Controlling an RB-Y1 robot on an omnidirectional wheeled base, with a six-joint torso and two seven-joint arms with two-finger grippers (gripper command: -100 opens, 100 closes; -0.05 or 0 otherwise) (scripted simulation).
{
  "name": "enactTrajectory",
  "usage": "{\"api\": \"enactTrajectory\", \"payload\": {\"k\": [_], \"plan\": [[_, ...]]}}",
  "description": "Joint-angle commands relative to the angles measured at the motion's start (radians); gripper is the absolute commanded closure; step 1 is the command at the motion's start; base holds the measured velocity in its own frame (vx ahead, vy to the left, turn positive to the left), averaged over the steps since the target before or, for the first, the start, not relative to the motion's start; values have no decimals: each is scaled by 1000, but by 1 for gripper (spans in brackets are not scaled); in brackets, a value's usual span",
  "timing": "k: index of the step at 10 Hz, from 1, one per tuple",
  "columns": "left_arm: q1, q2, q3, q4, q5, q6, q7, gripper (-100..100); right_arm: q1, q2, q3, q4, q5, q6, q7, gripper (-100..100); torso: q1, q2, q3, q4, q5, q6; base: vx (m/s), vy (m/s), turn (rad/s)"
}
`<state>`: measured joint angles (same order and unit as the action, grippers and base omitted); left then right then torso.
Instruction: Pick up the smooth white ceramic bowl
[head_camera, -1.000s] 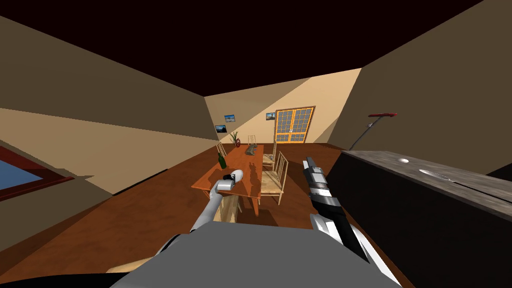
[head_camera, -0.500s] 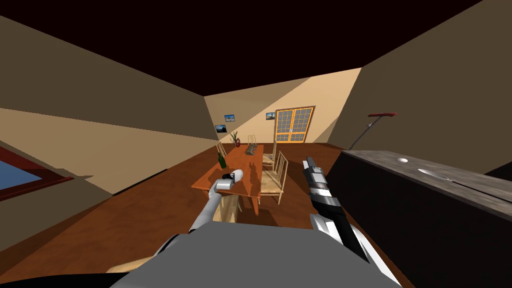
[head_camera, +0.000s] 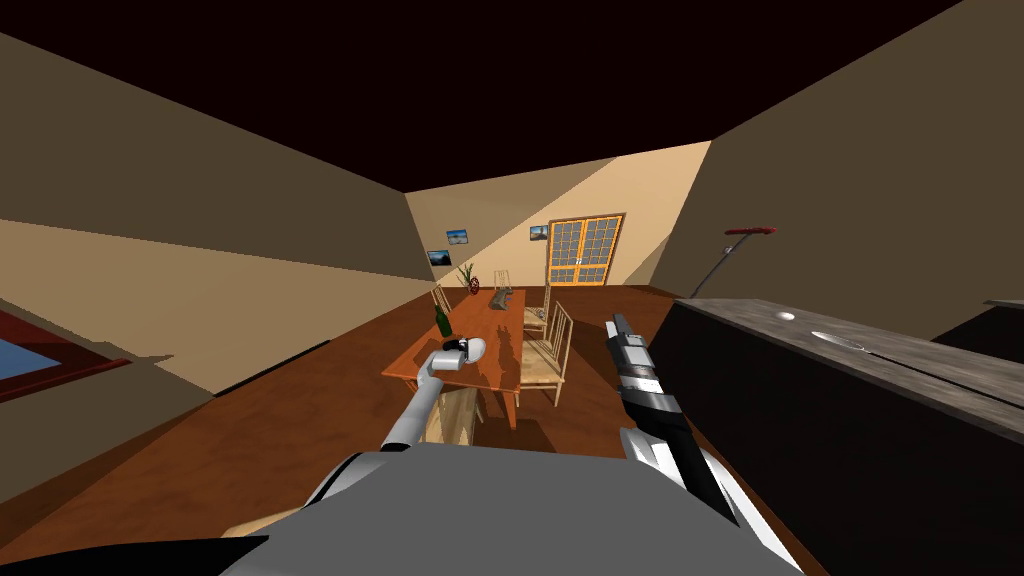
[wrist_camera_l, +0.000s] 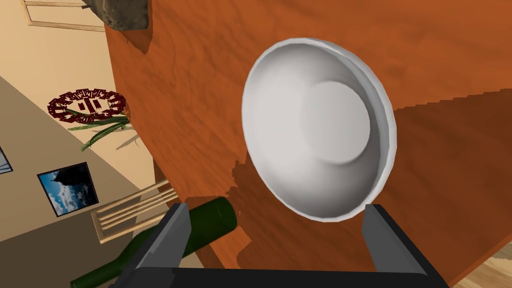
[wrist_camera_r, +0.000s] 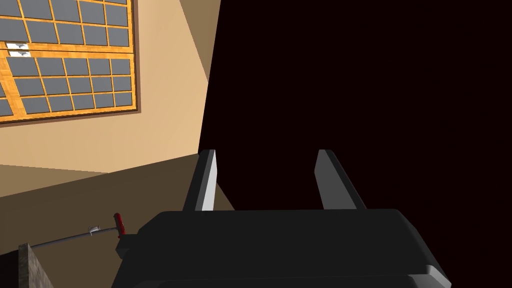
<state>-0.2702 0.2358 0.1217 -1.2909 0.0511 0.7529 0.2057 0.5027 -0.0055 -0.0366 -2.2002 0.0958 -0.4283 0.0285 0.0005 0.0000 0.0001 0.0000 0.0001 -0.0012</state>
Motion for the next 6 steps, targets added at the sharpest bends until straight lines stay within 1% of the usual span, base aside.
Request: {"api": "enactTrajectory", "payload": {"k": [1, 3, 6], "plan": [[0, 3, 1, 0, 3, -1, -2, -100, 0, 0, 0, 0, 0, 0, 0, 0, 0, 0, 0, 0, 0, 0, 0, 0, 0], [0, 3, 1, 0, 3, -1, -2, -100, 0, 0, 0, 0, 0, 0, 0, 0, 0, -1, 0, 0, 0, 0, -8, 4, -26], [0, 3, 1, 0, 3, -1, -2, -100, 0, 0, 0, 0, 0, 0, 0, 0, 0, -1, -1, 0, 0, 0, 4, -2, 14]]}}
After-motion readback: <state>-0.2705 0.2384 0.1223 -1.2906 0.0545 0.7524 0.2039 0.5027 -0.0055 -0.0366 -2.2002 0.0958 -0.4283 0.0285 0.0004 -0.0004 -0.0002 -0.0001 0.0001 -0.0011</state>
